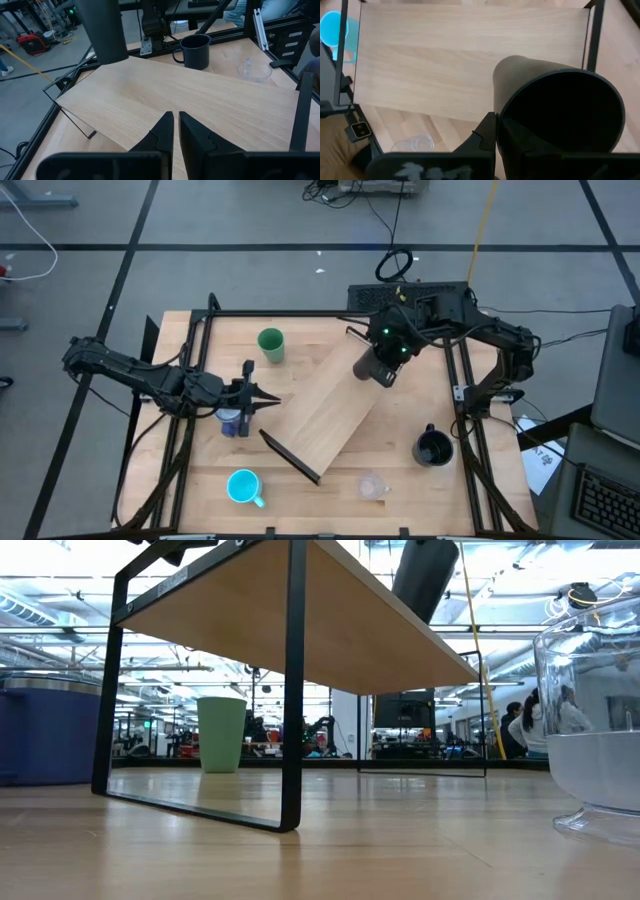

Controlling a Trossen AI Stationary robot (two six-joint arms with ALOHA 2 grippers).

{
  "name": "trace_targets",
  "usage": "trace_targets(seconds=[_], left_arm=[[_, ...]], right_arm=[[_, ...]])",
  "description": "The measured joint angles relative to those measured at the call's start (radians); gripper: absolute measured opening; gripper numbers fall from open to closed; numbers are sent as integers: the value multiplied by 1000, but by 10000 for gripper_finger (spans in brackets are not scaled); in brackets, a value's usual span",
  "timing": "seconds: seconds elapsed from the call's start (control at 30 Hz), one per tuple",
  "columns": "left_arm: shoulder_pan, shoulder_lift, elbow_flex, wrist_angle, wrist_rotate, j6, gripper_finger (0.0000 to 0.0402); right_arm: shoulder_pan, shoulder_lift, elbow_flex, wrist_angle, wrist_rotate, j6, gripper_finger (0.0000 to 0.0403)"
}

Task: Stack small to large cups/mugs on shelf
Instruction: Put the black cup on the shelf

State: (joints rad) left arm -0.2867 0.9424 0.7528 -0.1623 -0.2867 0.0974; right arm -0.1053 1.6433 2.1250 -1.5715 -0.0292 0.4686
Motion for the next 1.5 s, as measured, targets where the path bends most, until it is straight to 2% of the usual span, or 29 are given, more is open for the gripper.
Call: trace_targets(seconds=[0.5,0.87,1.17,1.5], left_arm=[[0,0,0,-1,0,3,31],[0,0,0,0,0,3,31],[0,0,0,1,-3,5,31],[0,0,0,2,-3,4,31]], right_arm=[[-4,9,-36,-2,-3,4,0],[-8,-39,-59,1,23,-78,0],[-13,-98,-63,3,27,-214,0],[-14,-113,-223,-3,-2,-204,0]])
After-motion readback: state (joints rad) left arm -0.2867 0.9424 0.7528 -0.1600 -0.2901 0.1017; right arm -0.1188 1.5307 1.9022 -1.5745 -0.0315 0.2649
